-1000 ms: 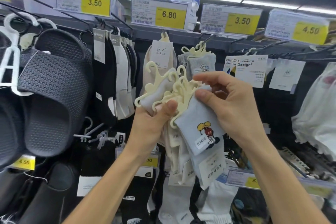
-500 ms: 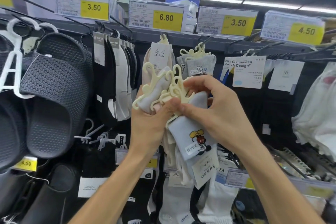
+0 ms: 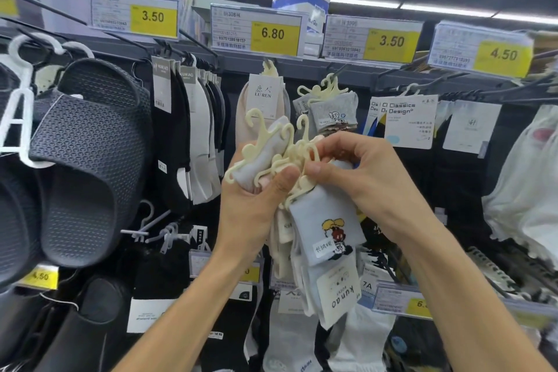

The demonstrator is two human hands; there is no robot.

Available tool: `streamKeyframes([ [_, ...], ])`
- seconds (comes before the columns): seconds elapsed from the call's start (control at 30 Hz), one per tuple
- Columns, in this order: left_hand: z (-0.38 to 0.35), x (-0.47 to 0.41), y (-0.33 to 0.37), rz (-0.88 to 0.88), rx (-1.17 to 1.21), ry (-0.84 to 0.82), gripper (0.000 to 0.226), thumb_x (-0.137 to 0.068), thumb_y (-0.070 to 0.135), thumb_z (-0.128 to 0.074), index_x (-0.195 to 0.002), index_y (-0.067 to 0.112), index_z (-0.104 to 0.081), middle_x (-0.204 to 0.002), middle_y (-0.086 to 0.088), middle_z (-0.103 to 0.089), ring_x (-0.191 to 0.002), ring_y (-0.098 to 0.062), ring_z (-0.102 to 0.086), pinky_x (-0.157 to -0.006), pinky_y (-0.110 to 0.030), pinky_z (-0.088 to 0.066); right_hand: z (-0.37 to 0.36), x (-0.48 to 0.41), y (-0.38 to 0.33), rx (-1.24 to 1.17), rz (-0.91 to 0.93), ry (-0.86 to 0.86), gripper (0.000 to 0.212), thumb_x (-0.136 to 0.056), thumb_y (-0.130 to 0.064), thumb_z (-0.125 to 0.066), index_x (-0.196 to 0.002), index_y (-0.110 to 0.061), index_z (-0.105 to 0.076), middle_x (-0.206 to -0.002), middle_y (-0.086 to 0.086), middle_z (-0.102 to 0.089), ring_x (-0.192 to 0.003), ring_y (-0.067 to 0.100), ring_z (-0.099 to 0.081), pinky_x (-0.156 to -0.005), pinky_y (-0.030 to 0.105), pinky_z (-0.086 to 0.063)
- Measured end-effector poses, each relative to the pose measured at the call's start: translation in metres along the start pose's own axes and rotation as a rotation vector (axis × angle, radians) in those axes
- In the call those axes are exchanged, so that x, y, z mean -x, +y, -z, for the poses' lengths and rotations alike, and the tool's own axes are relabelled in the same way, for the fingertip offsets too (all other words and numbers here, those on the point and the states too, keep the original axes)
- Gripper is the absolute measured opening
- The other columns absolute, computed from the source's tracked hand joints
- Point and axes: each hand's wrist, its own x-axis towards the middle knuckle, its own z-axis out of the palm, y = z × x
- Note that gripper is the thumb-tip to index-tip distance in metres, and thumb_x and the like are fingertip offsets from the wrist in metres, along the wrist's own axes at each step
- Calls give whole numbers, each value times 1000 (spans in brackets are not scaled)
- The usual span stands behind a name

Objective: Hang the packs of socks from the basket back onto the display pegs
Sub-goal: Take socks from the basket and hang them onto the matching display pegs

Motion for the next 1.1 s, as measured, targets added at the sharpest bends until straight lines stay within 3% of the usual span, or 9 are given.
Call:
streamKeyframes([
  [0.13,0,-1,-1,-4,-55,-10,38,-89,37,-68,-125,29,-67,-96,-6,-75,-86,-15,-70,-73,-26,-58,0,-3,-2,63,33,-8,17,-76,-29,-82,-92,-34,-76,-81,-13,-69,-71,-5,-59,-68,11,-49],
  [0.3,4,-2,-7,-15,-139,6,53,-89,38,-69,-133,10,-63,-83,3,-73,-81,-8,-66,-74,-24,-55,-3,-9,-2,44,1,-32,12,-78,-28,-81,-87,-25,-75,-87,0,-70,-75,11,-63,-76,33,-54],
  [0.4,10,-5,-8,-19,-168,16,48,-91,36,-70,-134,17,-64,-86,-17,-71,-82,-12,-65,-75,-27,-55,-4,-9,1,-5,-12,-33,11,-76,-27,-81,-78,-24,-71,-91,3,-67,-75,14,-62,-74,31,-52],
  [0.5,18,-8,-7,-25,-117,73,31,-89,22,-70,-119,32,-73,-95,1,-78,-85,-6,-73,-71,-19,-57,3,-12,4,-81,-60,-37,23,-72,-36,-75,-81,-16,-69,-85,4,-68,-79,10,-60,-80,31,-49],
  [0.6,33,-10,-3,-23,-86,178,28,-85,23,-73,-109,36,-76,-94,8,-79,-85,-4,-74,-69,-19,-59,15,-25,14,-262,-113,149,25,-72,-33,-73,-87,-14,-67,-83,-2,-70,-81,14,-63,-81,37,-51],
  [0.73,49,-14,5,-51,-87,152,33,-91,24,-71,-122,35,-71,-103,9,-78,-94,-6,-73,-74,-22,-59,26,-59,28,-237,-99,412,11,-90,-14,-70,-100,-15,-71,-90,1,-74,-82,14,-67,-82,38,-57],
  [0.87,47,-13,7,-36,-101,133,31,-90,22,-70,-118,37,-72,-98,9,-78,-90,-6,-74,-71,-22,-60,25,-99,40,-203,-65,567,24,-93,-12,-66,-116,-16,-70,-94,-12,-71,-86,6,-67,-85,24,-57],
  [0.97,42,-10,5,20,-98,175,28,-81,28,-75,-108,33,-77,-94,4,-78,-86,-10,-75,-69,-25,-60,20,-121,46,-212,6,549,21,-96,-8,-60,-87,-21,-74,-79,-8,-66,-75,7,-59,-78,29,-53],
  [1.1,38,-7,5,67,-95,125,43,-78,29,-76,-122,25,-73,-98,-2,-76,-89,-12,-72,-71,-25,-59,19,-143,52,-19,40,547,39,-99,-11,-53,-61,-15,-46,-62,-5,-41,-61,9,-36,-62,26,-33],
])
